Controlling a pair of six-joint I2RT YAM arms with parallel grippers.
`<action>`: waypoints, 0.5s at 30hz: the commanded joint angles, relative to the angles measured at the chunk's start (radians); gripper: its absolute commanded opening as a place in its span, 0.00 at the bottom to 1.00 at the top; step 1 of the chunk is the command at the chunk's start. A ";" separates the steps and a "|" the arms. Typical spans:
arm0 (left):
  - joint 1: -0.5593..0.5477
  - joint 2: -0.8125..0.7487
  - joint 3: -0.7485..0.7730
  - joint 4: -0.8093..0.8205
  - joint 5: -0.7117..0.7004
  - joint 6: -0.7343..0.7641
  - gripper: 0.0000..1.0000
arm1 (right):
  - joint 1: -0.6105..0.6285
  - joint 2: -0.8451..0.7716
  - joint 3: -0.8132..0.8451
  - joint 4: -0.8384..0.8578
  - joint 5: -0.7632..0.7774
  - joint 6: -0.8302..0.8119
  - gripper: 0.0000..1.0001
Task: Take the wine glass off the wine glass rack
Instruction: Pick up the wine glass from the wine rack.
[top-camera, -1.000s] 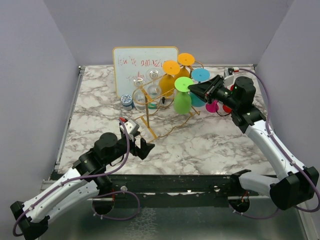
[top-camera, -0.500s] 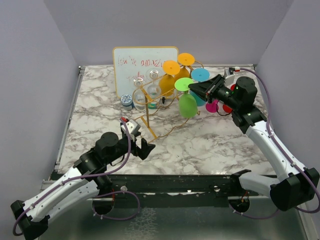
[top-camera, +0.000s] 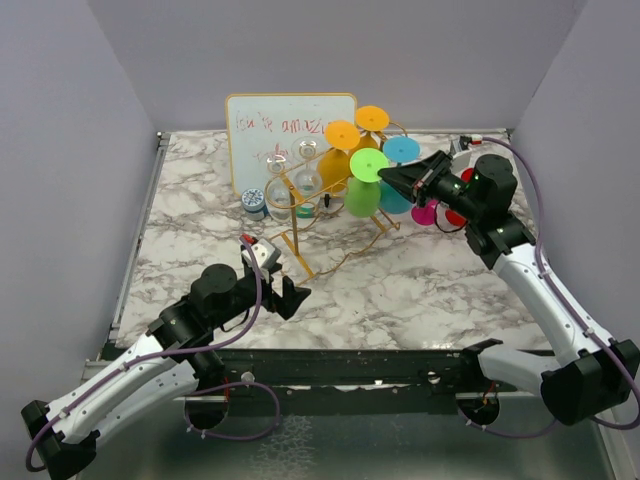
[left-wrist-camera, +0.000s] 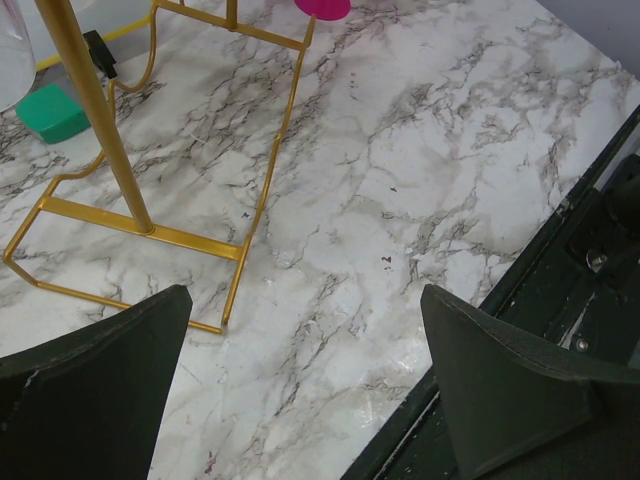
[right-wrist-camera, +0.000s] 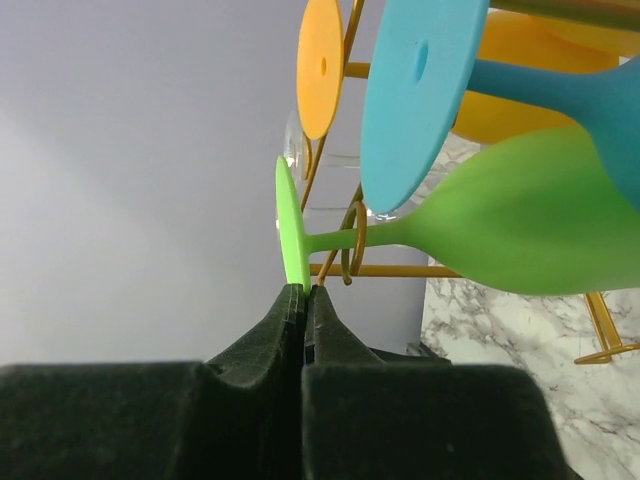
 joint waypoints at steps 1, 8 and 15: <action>0.003 -0.005 -0.008 0.016 0.028 0.015 0.99 | 0.003 -0.050 -0.017 -0.005 0.003 0.017 0.01; 0.003 -0.007 -0.006 0.012 0.012 0.012 0.99 | 0.003 -0.074 -0.055 0.000 -0.009 0.046 0.01; 0.004 -0.001 -0.007 0.013 0.010 0.009 0.99 | 0.003 -0.111 -0.107 0.033 0.024 0.078 0.01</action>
